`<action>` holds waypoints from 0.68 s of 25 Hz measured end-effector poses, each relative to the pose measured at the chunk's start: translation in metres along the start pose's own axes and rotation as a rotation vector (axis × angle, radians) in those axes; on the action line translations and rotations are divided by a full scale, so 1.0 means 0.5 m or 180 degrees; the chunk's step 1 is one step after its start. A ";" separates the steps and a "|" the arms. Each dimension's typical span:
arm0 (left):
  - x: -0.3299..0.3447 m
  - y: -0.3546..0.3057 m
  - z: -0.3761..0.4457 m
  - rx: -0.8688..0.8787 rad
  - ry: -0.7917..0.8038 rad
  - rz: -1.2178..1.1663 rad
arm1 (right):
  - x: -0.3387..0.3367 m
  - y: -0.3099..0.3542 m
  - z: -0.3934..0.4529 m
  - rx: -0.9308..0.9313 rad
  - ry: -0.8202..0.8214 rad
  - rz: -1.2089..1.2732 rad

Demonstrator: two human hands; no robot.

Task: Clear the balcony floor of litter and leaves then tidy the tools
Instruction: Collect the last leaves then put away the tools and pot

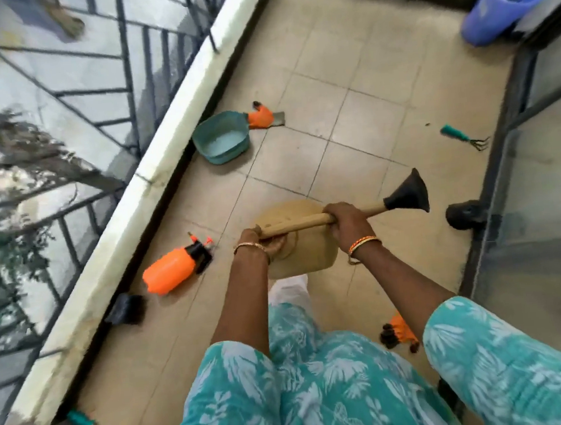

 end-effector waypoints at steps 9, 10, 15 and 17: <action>0.531 -0.158 -0.035 0.0415 -0.0029 0.0886 | -0.322 -0.183 0.285 0.0950 -0.1374 0.0494; 0.589 -0.169 -0.042 0.0556 -0.0090 0.1093 | -0.340 -0.210 0.317 0.1015 -0.1372 0.0546; 0.881 -0.170 0.013 0.0392 0.0038 0.1101 | -0.436 -0.337 0.488 0.1047 -0.1124 0.0179; 0.994 -0.174 0.052 0.0384 0.0022 0.1105 | -0.487 -0.400 0.569 0.0979 -0.0762 0.0042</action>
Point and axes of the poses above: each hand's wrist, its own z-axis towards the middle knuckle, its own x-axis out of the palm, y = z × x, the point moved 9 cm from there along z, towards the middle knuckle, and after that the axes turned 14 degrees about -x, right-handed, at the moved point
